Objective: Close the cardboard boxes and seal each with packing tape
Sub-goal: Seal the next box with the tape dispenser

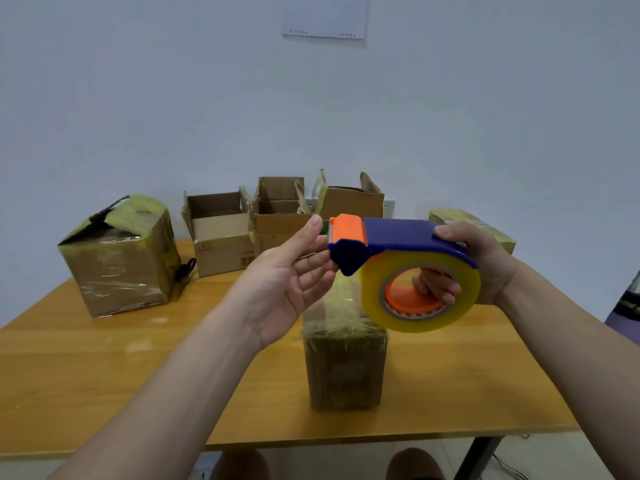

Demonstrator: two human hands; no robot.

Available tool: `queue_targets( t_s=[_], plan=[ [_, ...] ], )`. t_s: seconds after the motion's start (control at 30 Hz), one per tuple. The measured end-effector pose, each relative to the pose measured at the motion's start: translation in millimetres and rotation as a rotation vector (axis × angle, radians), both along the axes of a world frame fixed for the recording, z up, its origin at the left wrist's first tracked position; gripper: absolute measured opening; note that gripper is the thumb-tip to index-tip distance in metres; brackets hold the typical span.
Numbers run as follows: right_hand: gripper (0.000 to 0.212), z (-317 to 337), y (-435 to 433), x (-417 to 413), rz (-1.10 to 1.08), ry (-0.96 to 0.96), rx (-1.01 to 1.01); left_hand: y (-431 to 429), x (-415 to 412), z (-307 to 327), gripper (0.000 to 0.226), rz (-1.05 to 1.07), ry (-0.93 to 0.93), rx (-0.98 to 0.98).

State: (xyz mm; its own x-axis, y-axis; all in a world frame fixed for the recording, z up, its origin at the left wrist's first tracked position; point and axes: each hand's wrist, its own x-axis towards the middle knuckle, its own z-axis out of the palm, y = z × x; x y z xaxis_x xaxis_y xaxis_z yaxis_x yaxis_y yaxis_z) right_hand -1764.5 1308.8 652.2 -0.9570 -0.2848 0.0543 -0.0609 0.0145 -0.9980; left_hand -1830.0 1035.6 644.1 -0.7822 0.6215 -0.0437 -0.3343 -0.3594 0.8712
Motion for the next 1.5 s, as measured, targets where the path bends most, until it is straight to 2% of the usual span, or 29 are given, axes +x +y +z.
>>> queue_targets(
  t_s=[0.17, 0.33, 0.43, 0.53, 0.63, 0.8, 0.9, 1.1, 1.27, 1.4, 1.5],
  plan=[
    [0.069, 4.0, 0.1, 2.4, -0.020, 0.003, 0.062, 2.1, -4.5, -7.2, 0.051, -0.088, -0.102, 0.055],
    [0.067, 9.7, 0.9, 6.6, -0.029, 0.027, 0.033, -2.8, -8.3, -9.3, 0.048, -0.134, -0.151, 0.110],
    [0.067, 15.9, 0.5, 8.1, -0.009, -0.010, 0.044, -2.7, -10.2, -7.9, 0.049, -0.082, -0.076, 0.008],
    [0.060, 20.3, -2.1, 10.7, 0.027, -0.049, 0.086, -3.6, -11.9, -8.2, 0.027, -0.022, 0.071, -0.126],
    [0.061, 21.7, -2.6, 12.5, 0.021, -0.074, 0.118, -7.0, -12.1, -11.8, 0.020, 0.030, 0.150, -0.206],
    [0.047, 26.4, -5.8, 16.6, 0.135, -0.185, 0.258, -12.2, -6.0, -20.6, 0.025, 0.052, 0.223, -0.274],
    [0.042, 31.7, -9.6, 20.9, 0.193, -0.223, 0.259, -14.7, -4.3, -23.0, 0.027, 0.046, 0.242, -0.286],
    [0.050, 40.6, -5.7, 24.8, 0.140, -0.251, 0.279, -21.8, -5.3, -25.4, 0.031, 0.092, 0.269, -0.280],
    [0.067, 43.8, -8.4, 25.6, 0.003, -0.300, 0.372, -25.2, -4.9, -30.9, 0.025, 0.064, 0.361, -0.460],
    [0.046, 49.5, -20.2, 23.5, -0.009, -0.312, 0.458, -30.1, -4.6, -25.6, 0.031, 0.045, 0.452, -0.615],
    [0.045, 54.4, -31.3, 21.6, 0.002, -0.326, 0.494, -30.1, -3.9, -25.2, 0.034, 0.043, 0.513, -0.702]
  ],
)
